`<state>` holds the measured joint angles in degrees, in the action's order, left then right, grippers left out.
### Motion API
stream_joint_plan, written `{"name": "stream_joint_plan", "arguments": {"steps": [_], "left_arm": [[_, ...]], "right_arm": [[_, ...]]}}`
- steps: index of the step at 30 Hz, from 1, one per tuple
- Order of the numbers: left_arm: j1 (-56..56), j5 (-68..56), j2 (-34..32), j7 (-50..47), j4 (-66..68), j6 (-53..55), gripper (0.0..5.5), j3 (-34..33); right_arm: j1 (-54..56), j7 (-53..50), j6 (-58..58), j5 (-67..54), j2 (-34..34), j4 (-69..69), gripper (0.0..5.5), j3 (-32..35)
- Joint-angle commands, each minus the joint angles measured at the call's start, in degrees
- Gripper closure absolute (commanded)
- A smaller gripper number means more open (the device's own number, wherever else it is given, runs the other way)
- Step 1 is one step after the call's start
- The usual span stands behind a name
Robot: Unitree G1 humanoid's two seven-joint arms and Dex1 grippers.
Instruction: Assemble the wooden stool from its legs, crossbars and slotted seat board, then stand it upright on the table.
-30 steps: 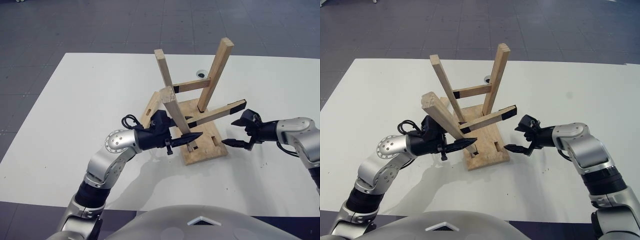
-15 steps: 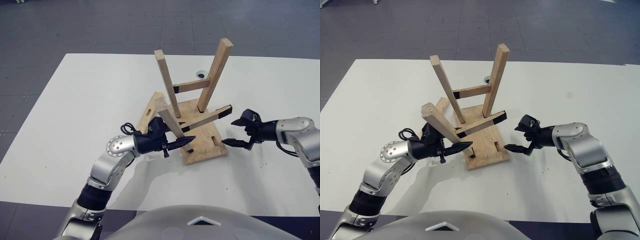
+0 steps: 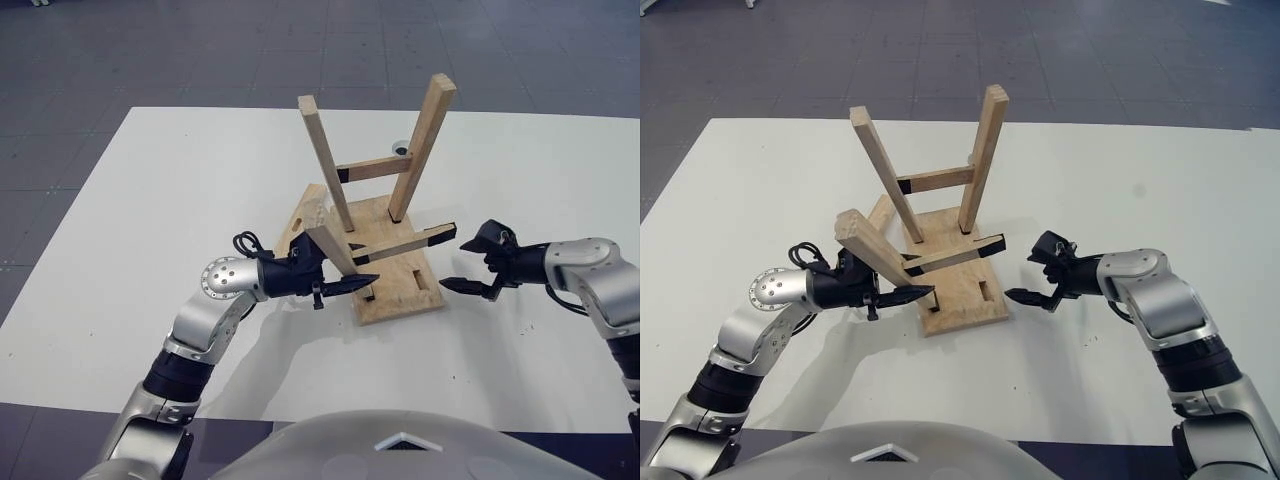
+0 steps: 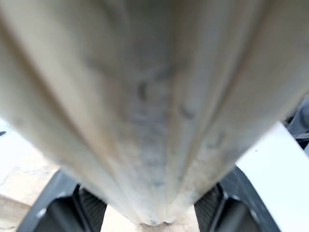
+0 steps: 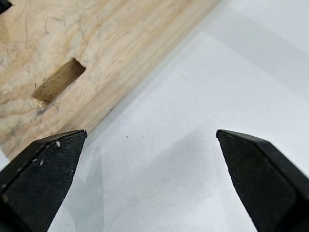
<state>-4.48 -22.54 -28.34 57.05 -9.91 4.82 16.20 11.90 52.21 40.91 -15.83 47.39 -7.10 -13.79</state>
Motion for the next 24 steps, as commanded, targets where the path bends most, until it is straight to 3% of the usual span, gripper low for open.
{"name": "stream_joint_plan", "arguments": {"steps": [1, 4, 13, 24], "left_arm": [[4.5, 10.6, -5.7, 1.1, 5.7, -4.7, 3.45, 3.3], [6.0, 13.2, -8.2, 3.7, 7.6, -8.3, 3.45, 6.1], [10.1, 4.5, -10.8, 7.7, 9.6, -0.6, 3.45, 8.7], [9.4, 18.9, -14.7, 3.9, 16.5, -8.6, 3.45, 16.5]], "right_arm": [[-1.3, -1.6, 1.8, -0.3, -0.9, -3.1, 0.56, 1.7], [-1.8, -2.1, 2.6, -0.5, -1.3, -4.3, 0.56, 2.1], [-1.6, -2.1, 4.0, -0.7, -1.6, -6.7, 0.56, 2.7], [-1.3, -3.1, 4.5, -0.5, -1.8, -6.6, 0.56, 3.7]]}}
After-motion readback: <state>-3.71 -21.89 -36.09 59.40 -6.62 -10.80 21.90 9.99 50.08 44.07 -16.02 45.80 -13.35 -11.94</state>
